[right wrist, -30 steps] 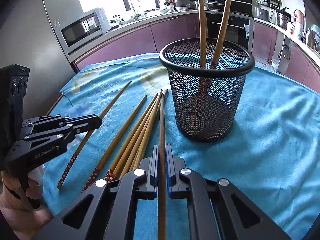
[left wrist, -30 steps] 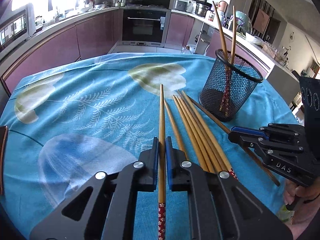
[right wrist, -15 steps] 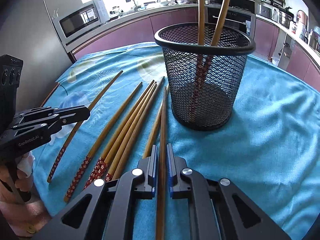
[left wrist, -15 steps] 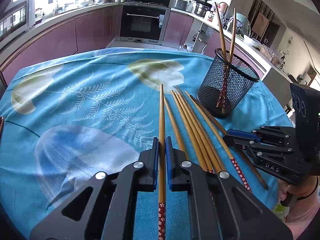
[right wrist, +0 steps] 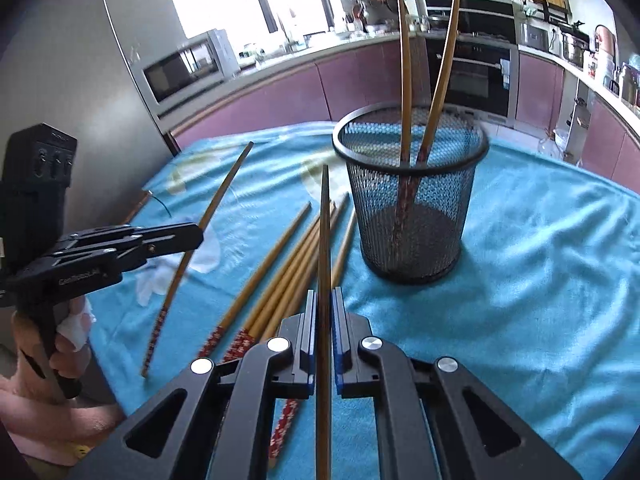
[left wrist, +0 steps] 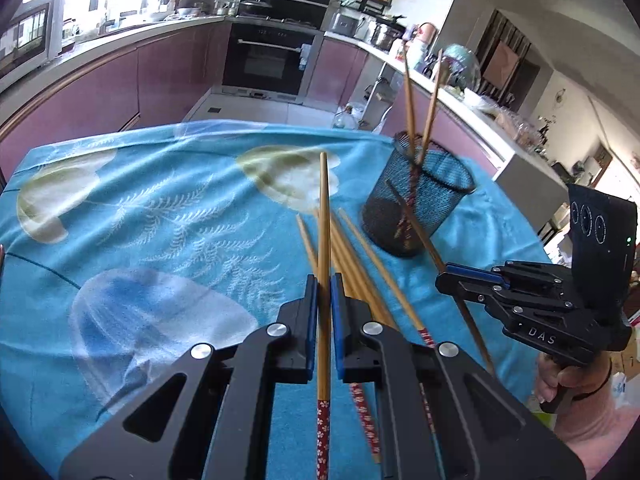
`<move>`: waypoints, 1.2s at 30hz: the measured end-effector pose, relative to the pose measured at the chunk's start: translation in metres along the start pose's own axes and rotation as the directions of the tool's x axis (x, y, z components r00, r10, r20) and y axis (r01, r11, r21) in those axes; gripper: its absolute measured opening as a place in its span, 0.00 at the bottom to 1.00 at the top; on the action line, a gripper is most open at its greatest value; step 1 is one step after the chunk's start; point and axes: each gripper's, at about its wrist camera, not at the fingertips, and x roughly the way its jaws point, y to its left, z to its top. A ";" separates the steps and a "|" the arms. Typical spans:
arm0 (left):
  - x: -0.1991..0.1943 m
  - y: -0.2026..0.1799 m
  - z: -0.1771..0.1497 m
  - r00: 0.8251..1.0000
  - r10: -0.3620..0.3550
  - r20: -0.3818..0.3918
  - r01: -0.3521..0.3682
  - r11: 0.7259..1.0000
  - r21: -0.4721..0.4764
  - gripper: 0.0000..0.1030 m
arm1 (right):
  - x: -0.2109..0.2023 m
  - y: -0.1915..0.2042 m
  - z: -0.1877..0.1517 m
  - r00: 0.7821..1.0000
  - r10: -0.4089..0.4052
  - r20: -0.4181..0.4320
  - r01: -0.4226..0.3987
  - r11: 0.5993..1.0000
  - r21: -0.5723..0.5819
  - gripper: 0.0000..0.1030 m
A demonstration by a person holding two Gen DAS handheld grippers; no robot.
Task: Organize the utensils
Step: 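Carry the chopstick over the mesh cup and release it inside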
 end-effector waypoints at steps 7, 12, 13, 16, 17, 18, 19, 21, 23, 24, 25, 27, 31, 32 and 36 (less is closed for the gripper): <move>-0.037 -0.018 0.018 0.991 -0.099 0.090 0.096 0.995 0.031 0.07 | -0.046 -0.004 0.012 0.989 0.047 0.140 -0.048 0.999 0.006 0.06; -0.062 -0.030 0.030 0.975 -0.163 0.152 0.156 0.986 0.060 0.07 | -0.067 -0.009 0.021 0.976 0.058 0.210 -0.059 0.998 -0.002 0.06; -0.066 -0.032 0.034 0.971 -0.171 0.166 0.162 0.985 0.066 0.07 | -0.070 -0.010 0.024 0.974 0.058 0.220 -0.059 0.998 -0.004 0.06; -0.074 -0.039 0.047 0.962 -0.181 0.203 0.168 0.983 0.079 0.07 | -0.077 -0.012 0.036 0.966 0.057 0.250 -0.057 0.998 -0.007 0.06; -0.075 -0.041 0.051 0.959 -0.184 0.214 0.169 0.982 0.083 0.07 | -0.079 -0.012 0.040 0.965 0.055 0.258 -0.054 0.998 -0.011 0.06; -0.076 -0.043 0.056 0.957 -0.185 0.224 0.170 0.982 0.086 0.07 | -0.082 -0.012 0.044 0.962 0.056 0.269 -0.053 0.998 -0.017 0.06; -0.077 -0.045 0.062 0.954 -0.188 0.232 0.171 0.981 0.090 0.07 | -0.085 -0.012 0.048 0.959 0.054 0.279 -0.049 0.998 -0.025 0.06; -0.078 -0.051 0.073 0.949 -0.190 0.250 0.170 0.980 0.099 0.07 | -0.091 -0.014 0.057 0.954 0.053 0.294 -0.044 0.998 -0.037 0.06; -0.080 -0.056 0.084 0.942 -0.202 0.267 0.178 0.977 0.114 0.07 | -0.096 -0.015 0.065 0.950 0.043 0.308 -0.031 0.999 -0.043 0.06; -0.080 -0.059 0.089 0.940 -0.205 0.273 0.179 0.977 0.117 0.07 | -0.099 -0.016 0.070 0.948 0.037 0.316 -0.024 0.999 -0.046 0.06; -0.080 -0.061 0.094 0.938 -0.204 0.279 0.176 0.977 0.122 0.07 | -0.101 -0.017 0.073 0.946 0.036 0.324 -0.022 0.999 -0.046 0.06; -0.081 -0.066 0.103 0.936 -0.202 0.288 0.170 0.976 0.132 0.07 | -0.106 -0.018 0.081 0.940 0.033 0.339 -0.017 0.999 -0.051 0.06; -0.084 -0.077 0.120 0.930 -0.205 0.306 0.166 0.975 0.149 0.07 | -0.112 -0.023 0.094 0.931 0.011 0.366 0.010 0.999 -0.054 0.06; -0.084 -0.079 0.124 0.928 -0.208 0.308 0.167 0.974 0.153 0.07 | -0.114 -0.024 0.097 0.929 0.005 0.371 0.016 0.998 -0.054 0.06; -0.082 -0.089 0.134 0.926 -0.200 0.319 0.152 0.974 0.170 0.07 | -0.115 -0.028 0.106 0.923 -0.008 0.385 0.030 0.998 -0.051 0.06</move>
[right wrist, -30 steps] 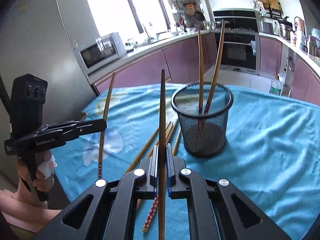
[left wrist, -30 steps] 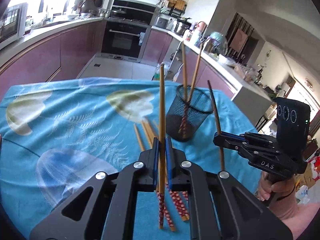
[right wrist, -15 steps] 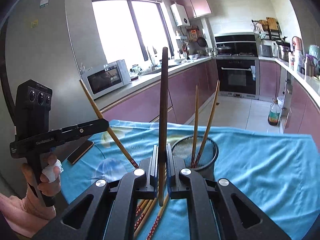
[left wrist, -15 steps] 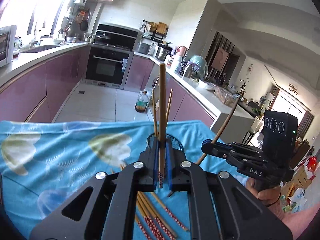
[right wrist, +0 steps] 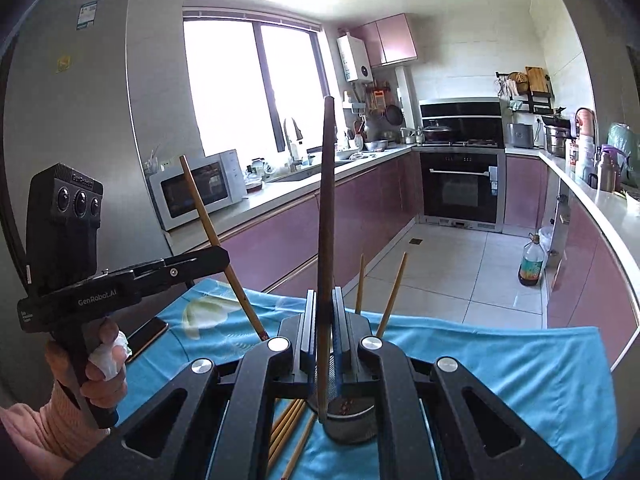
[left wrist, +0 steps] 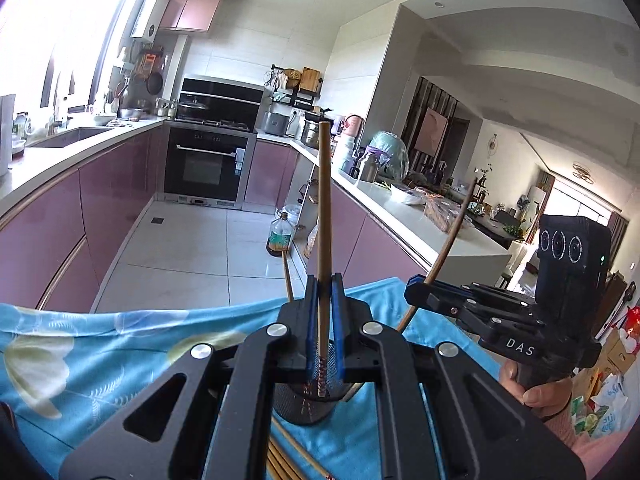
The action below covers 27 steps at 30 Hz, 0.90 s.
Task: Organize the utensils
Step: 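Carry the chopstick over the mesh cup and release it inside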
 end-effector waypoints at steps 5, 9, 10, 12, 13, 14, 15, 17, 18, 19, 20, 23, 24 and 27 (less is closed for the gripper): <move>0.018 -0.005 0.004 0.999 0.021 -0.028 -0.020 1.000 0.022 0.07 | 0.005 -0.003 0.009 1.000 -0.011 0.016 0.011 1.000 0.003 0.06; 0.036 -0.009 -0.002 0.996 0.046 -0.080 -0.043 0.998 0.042 0.07 | 0.017 -0.007 0.009 1.000 -0.020 -0.007 0.020 1.000 0.005 0.06; 0.041 -0.009 -0.004 0.994 0.052 -0.093 -0.048 0.998 0.049 0.07 | 0.021 -0.008 0.007 1.000 -0.022 -0.019 0.022 1.000 0.007 0.06; 0.051 -0.009 -0.011 0.990 0.057 -0.130 -0.049 0.997 0.060 0.07 | 0.029 -0.011 0.002 0.998 -0.020 -0.055 0.021 1.000 0.013 0.06; 0.055 -0.007 -0.014 0.988 0.062 -0.143 -0.053 0.997 0.064 0.07 | 0.033 -0.012 -0.001 0.997 -0.020 -0.073 0.021 1.000 0.015 0.06; 0.060 -0.005 -0.017 0.985 0.063 -0.160 -0.052 0.996 0.069 0.07 | 0.036 -0.013 -0.004 0.995 -0.020 -0.093 0.022 1.000 0.016 0.06; 0.065 -0.005 -0.021 0.981 0.066 -0.182 -0.054 0.996 0.072 0.07 | 0.042 -0.015 -0.008 0.992 -0.017 -0.124 0.020 1.000 0.019 0.06; 0.073 -0.001 -0.028 0.974 0.073 -0.213 -0.058 0.996 0.073 0.07 | 0.050 -0.016 -0.014 0.986 -0.017 -0.168 0.021 1.000 0.022 0.06; 0.077 0.001 -0.032 0.971 0.073 -0.227 -0.058 0.996 0.074 0.07 | 0.053 -0.016 -0.017 0.982 -0.018 -0.188 0.022 1.000 0.021 0.06; 0.080 0.003 -0.034 0.969 0.075 -0.237 -0.059 0.996 0.074 0.07 | 0.057 -0.017 -0.019 0.978 -0.018 -0.206 0.023 0.999 0.023 0.06; 0.085 0.004 -0.037 0.965 0.075 -0.250 -0.058 0.996 0.074 0.07 | 0.060 -0.018 -0.022 0.975 -0.016 -0.221 0.023 0.999 0.026 0.06; 0.097 0.009 -0.042 0.957 0.079 -0.279 -0.061 0.995 0.074 0.07 | 0.073 -0.022 -0.028 0.960 -0.003 -0.279 0.016 0.999 0.044 0.06; 0.101 0.010 -0.043 0.955 0.083 -0.286 -0.064 0.995 0.076 0.07 | 0.078 -0.022 -0.029 0.957 -0.002 -0.290 0.017 0.999 0.050 0.06; 0.108 0.014 -0.045 0.951 0.092 -0.294 -0.072 0.994 0.078 0.07 | 0.087 -0.026 -0.031 0.950 -0.002 -0.313 0.024 0.998 0.066 0.06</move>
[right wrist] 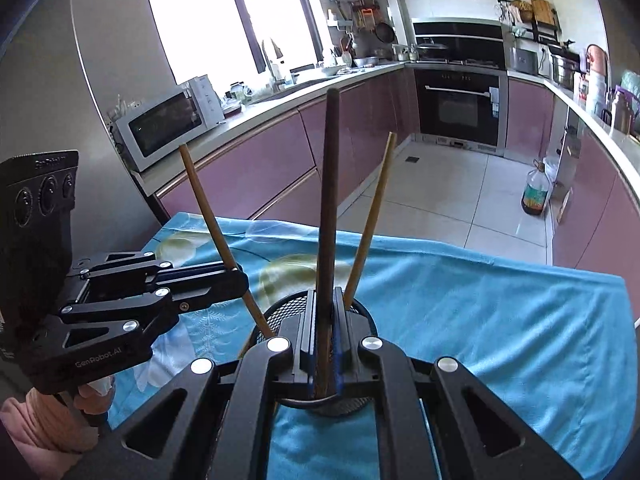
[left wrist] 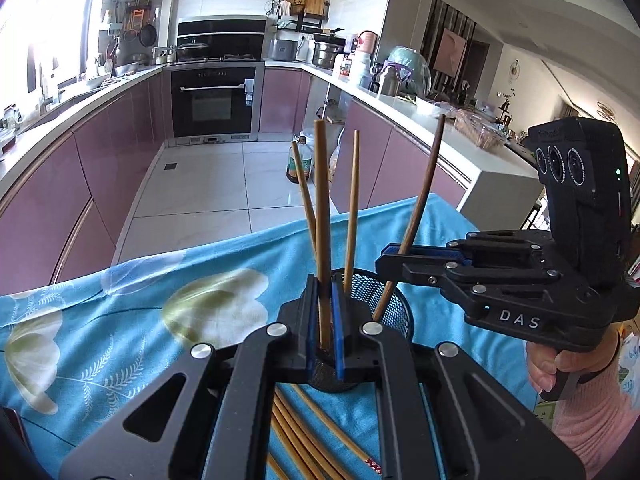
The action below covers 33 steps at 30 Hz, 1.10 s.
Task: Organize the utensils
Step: 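Carry the chopstick over the mesh cup and release it inside, then return the open right gripper to the chopstick row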
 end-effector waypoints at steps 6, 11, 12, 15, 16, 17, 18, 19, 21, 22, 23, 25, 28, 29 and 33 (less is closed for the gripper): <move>0.013 0.007 0.009 1.000 0.016 -0.016 -0.016 1.000 -0.024 0.08 | 0.008 -0.007 0.005 1.000 -0.010 -0.003 0.010 0.999 0.034 0.08; 0.028 0.014 0.012 0.999 0.024 -0.033 -0.026 0.998 -0.054 0.13 | 0.011 -0.012 0.005 1.000 -0.003 0.006 0.003 0.998 0.062 0.14; 0.029 0.017 0.009 0.999 0.024 -0.035 -0.026 0.998 -0.058 0.14 | 0.011 -0.013 0.004 1.000 -0.004 0.011 0.004 0.998 0.068 0.15; 0.030 0.023 0.003 0.999 0.028 -0.034 -0.030 0.997 -0.076 0.19 | 0.009 -0.012 0.002 1.000 -0.004 0.020 0.003 0.997 0.071 0.22; 0.029 0.025 0.001 0.999 0.032 -0.029 -0.034 0.996 -0.083 0.20 | 0.008 -0.012 0.001 1.000 -0.008 0.024 0.006 0.997 0.071 0.24; 0.028 0.027 0.000 0.999 0.036 -0.023 -0.038 0.995 -0.090 0.22 | 0.008 -0.012 0.000 1.000 -0.010 0.027 0.008 0.998 0.070 0.26; 0.026 0.029 -0.002 0.999 0.039 -0.015 -0.041 0.995 -0.096 0.24 | 0.007 -0.011 0.000 1.000 -0.012 0.028 0.010 0.998 0.070 0.26; 0.023 0.032 -0.004 0.999 0.045 -0.006 -0.045 0.994 -0.103 0.25 | 0.007 -0.012 -0.001 0.999 -0.013 0.030 0.011 0.997 0.070 0.27; 0.015 0.034 -0.012 0.998 0.054 0.012 -0.053 0.993 -0.107 0.28 | 0.005 -0.011 -0.002 0.999 -0.014 0.038 0.011 0.997 0.072 0.30; 0.010 0.034 -0.015 0.998 0.065 0.022 -0.063 0.992 -0.106 0.29 | 0.003 -0.011 -0.004 0.999 -0.017 0.047 0.014 0.997 0.070 0.31; 0.005 0.035 -0.018 0.996 0.077 0.033 -0.073 0.992 -0.102 0.32 | 0.001 -0.010 -0.004 0.998 -0.017 0.054 0.013 0.998 0.067 0.32; -0.005 0.037 -0.025 0.993 0.105 0.054 -0.099 0.990 -0.098 0.36 | -0.007 -0.005 -0.008 0.997 -0.014 0.074 0.009 0.998 0.055 0.33; -0.021 0.042 -0.036 0.988 0.133 0.077 -0.125 0.987 -0.097 0.43 | -0.023 0.005 -0.016 0.993 0.008 0.115 -0.009 1.000 0.009 0.40; -0.026 0.044 -0.040 0.986 0.146 0.080 -0.139 0.986 -0.094 0.44 | -0.029 0.010 -0.019 0.992 0.024 0.123 -0.023 1.000 -0.011 0.41; -0.036 0.053 -0.067 0.978 0.200 0.058 -0.195 0.977 -0.086 0.47 | -0.043 0.031 -0.037 0.989 0.067 0.131 -0.055 0.994 -0.091 0.43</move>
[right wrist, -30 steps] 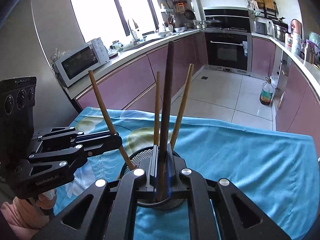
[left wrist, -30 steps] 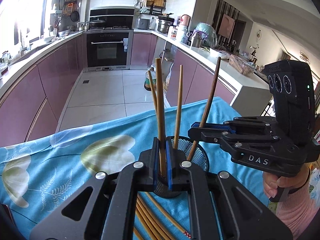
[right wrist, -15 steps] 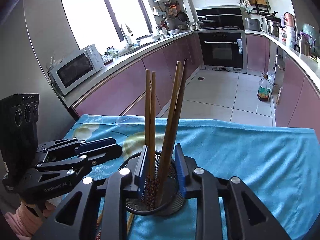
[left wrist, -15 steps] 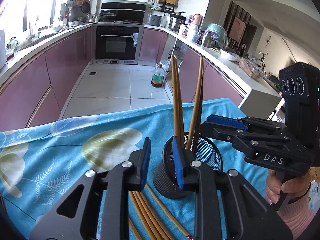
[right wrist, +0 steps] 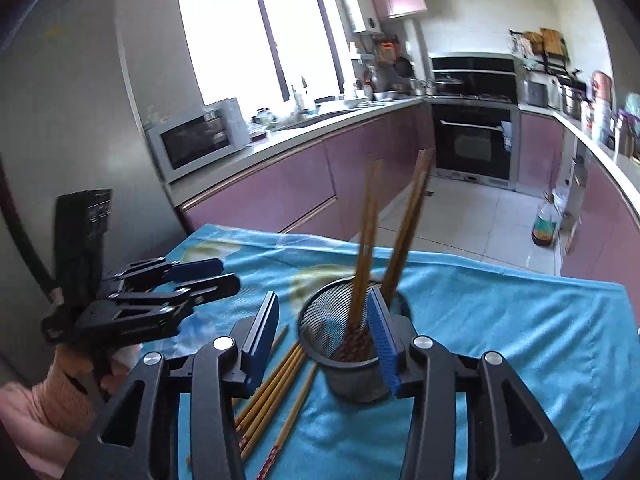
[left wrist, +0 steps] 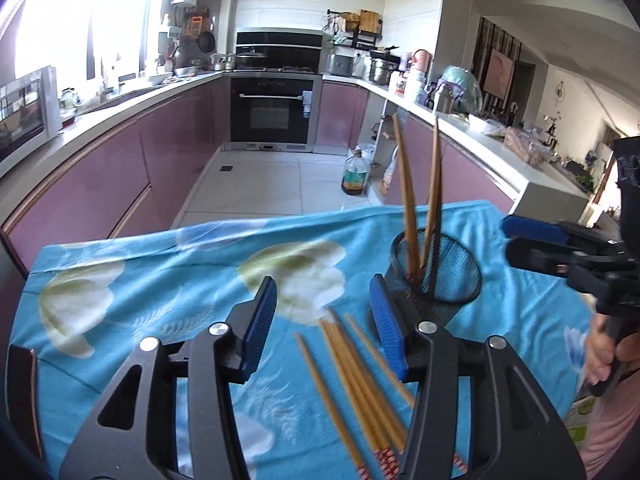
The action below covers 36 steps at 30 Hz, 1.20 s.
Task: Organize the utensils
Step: 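Return the open right gripper to the chopstick row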
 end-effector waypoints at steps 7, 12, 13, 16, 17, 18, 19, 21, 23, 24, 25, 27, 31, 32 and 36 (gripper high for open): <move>0.006 0.019 -0.050 0.993 0.064 -0.104 -0.066 0.998 -0.014 0.47 | 0.026 0.031 -0.047 0.990 -0.003 -0.139 -0.007 0.997 -0.073 0.43; 0.016 0.021 -0.076 0.984 0.055 -0.167 -0.061 0.998 -0.030 0.46 | 0.058 0.033 -0.077 0.972 -0.007 -0.236 0.002 1.000 -0.021 0.39; 0.019 0.017 -0.079 0.983 0.054 -0.174 -0.060 0.998 -0.029 0.46 | 0.061 0.032 -0.081 0.969 -0.009 -0.247 0.007 1.000 -0.011 0.39; 0.023 0.012 -0.084 0.980 0.047 -0.193 -0.052 0.998 -0.021 0.45 | 0.070 0.033 -0.092 0.962 -0.007 -0.272 0.013 1.000 0.021 0.36; 0.025 0.011 -0.085 0.979 0.045 -0.198 -0.050 0.999 -0.019 0.45 | 0.073 0.032 -0.094 0.960 -0.010 -0.281 0.019 0.999 0.028 0.34; 0.026 0.009 -0.087 0.978 0.045 -0.203 -0.049 0.999 -0.017 0.45 | 0.074 0.032 -0.096 0.958 -0.016 -0.287 0.026 0.999 0.032 0.33; 0.027 0.007 -0.088 0.977 0.040 -0.208 -0.043 0.999 -0.014 0.45 | 0.074 0.032 -0.098 0.956 -0.018 -0.292 0.030 0.999 0.036 0.31; 0.029 0.003 -0.090 0.976 0.034 -0.216 -0.038 0.999 -0.013 0.45 | 0.075 0.031 -0.100 0.954 -0.019 -0.298 0.034 0.998 0.044 0.31; 0.030 0.000 -0.091 0.975 0.025 -0.221 -0.029 0.999 -0.015 0.44 | 0.076 0.032 -0.102 0.953 -0.032 -0.301 0.047 0.998 0.042 0.30; 0.031 -0.002 -0.091 0.975 0.021 -0.221 -0.024 1.000 -0.013 0.44 | 0.076 0.032 -0.102 0.953 -0.032 -0.303 0.047 0.998 0.042 0.30; 0.031 -0.004 -0.091 0.975 0.018 -0.222 -0.021 1.000 -0.009 0.44 | 0.077 0.032 -0.103 0.952 -0.034 -0.304 0.049 0.998 0.042 0.29; 0.034 -0.008 -0.091 0.974 0.015 -0.226 -0.015 1.000 0.003 0.42 | 0.078 0.034 -0.103 0.952 -0.044 -0.304 0.058 0.998 0.037 0.27; 0.041 -0.012 -0.093 0.969 0.017 -0.248 -0.015 1.000 0.007 0.37 | 0.079 0.033 -0.103 0.950 -0.059 -0.307 0.073 0.997 0.033 0.24; 0.042 -0.012 -0.094 0.967 0.016 -0.255 -0.016 1.000 0.005 0.35 | 0.079 0.033 -0.103 0.950 -0.062 -0.307 0.075 0.997 0.031 0.24; 0.044 -0.012 -0.094 0.966 0.020 -0.258 -0.018 1.000 0.010 0.33 | 0.079 0.032 -0.103 0.949 -0.061 -0.308 0.073 0.997 0.030 0.23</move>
